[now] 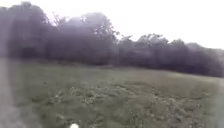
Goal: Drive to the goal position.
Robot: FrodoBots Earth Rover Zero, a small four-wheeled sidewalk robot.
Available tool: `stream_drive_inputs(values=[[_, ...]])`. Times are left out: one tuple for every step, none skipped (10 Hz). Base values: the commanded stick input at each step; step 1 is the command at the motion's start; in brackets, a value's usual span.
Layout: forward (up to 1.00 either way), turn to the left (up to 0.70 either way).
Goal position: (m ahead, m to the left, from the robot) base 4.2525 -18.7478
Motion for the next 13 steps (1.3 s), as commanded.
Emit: stream_drive_inputs(values=[[0.85,-0.15],[0.85,-0.34],[0.85,-0.34],[0.85,-0.34],[0.85,-0.34],[0.85,-0.34],[0.85,-0.34],[0.85,-0.34],[0.85,-0.34],[0.85,-0.34],[0.85,-0.34],[0.85,-0.34],[0.85,-0.34]])
